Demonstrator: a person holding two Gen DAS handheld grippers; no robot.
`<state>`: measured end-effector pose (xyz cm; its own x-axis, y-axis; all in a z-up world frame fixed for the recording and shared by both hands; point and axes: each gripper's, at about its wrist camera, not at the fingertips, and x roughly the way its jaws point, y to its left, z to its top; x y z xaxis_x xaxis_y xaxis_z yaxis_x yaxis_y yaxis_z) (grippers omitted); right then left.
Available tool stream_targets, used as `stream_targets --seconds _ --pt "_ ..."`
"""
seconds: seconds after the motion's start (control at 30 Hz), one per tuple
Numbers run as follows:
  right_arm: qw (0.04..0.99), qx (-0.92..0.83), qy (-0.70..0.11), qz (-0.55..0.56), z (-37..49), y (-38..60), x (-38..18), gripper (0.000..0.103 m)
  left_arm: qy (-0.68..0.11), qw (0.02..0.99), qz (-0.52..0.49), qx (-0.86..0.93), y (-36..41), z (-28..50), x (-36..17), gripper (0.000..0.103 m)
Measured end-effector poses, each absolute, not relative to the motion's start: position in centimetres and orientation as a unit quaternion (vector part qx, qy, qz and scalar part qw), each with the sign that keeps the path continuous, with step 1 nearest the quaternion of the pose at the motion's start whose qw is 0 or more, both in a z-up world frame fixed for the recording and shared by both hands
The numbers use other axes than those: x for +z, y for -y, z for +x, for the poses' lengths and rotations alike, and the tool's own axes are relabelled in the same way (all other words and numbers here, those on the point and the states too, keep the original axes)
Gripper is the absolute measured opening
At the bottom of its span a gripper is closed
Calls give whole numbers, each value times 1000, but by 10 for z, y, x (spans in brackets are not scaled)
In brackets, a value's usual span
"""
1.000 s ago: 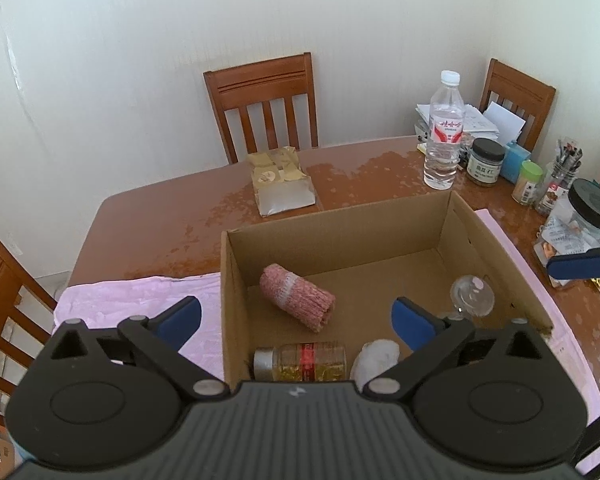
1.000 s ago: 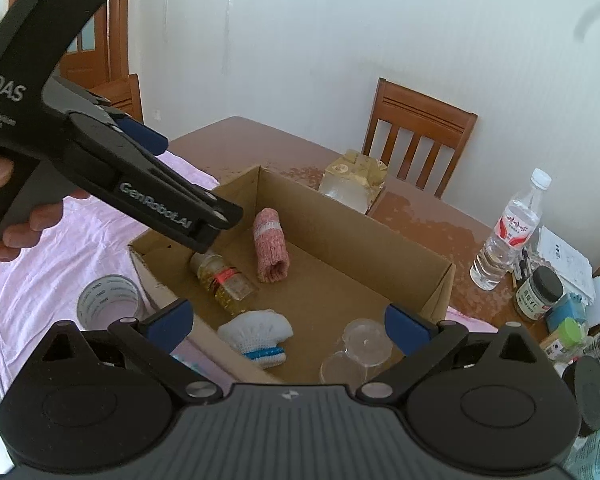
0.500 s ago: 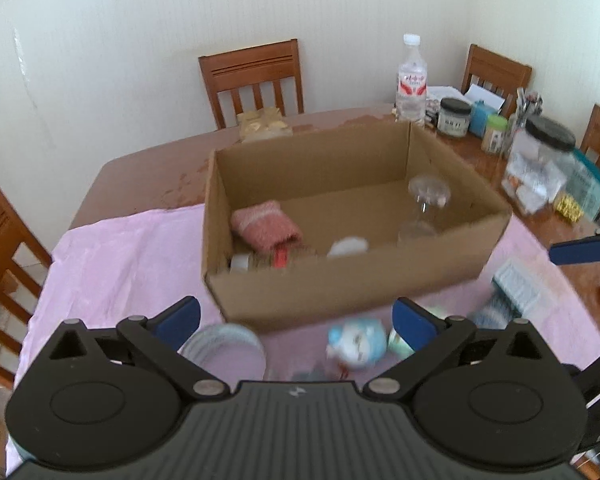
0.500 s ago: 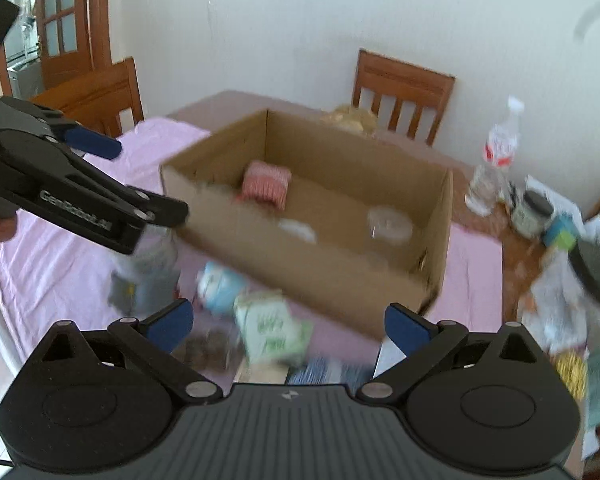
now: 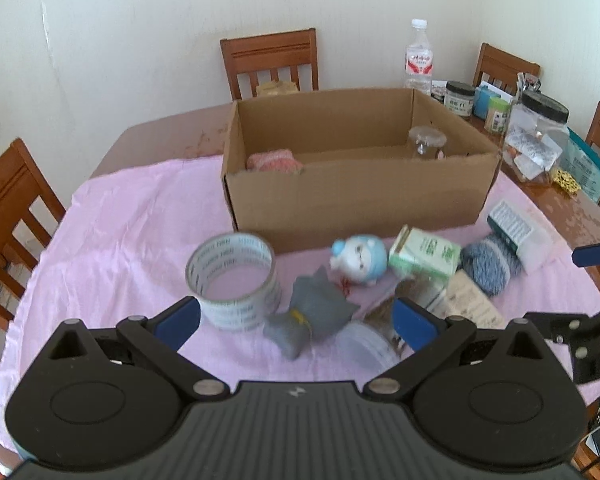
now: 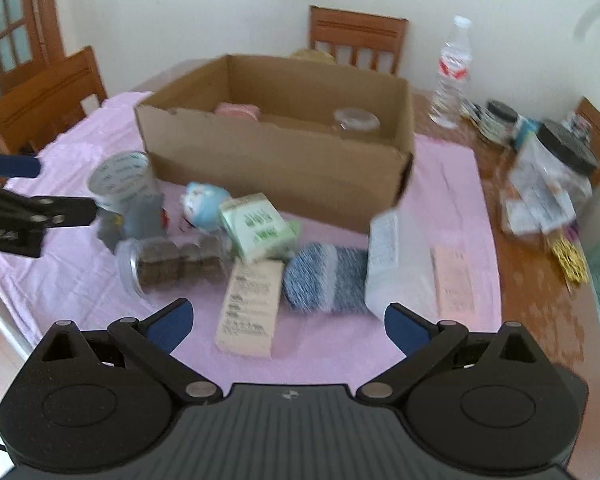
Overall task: Organize objects
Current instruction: 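Move both tools back toward the tape roll and the boxed card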
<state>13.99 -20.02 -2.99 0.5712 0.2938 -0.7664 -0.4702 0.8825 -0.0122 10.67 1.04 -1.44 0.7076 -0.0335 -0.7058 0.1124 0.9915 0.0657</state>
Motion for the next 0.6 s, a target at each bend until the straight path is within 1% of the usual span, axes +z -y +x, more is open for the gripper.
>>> stream_targets --seconds 0.33,0.6 --pt "872 192 -427 -142 134 184 -58 103 -401 914 42 -42 -28 99 -36 102" --pt "859 211 -444 -146 157 172 -82 103 -416 909 32 -12 -32 109 -42 102"
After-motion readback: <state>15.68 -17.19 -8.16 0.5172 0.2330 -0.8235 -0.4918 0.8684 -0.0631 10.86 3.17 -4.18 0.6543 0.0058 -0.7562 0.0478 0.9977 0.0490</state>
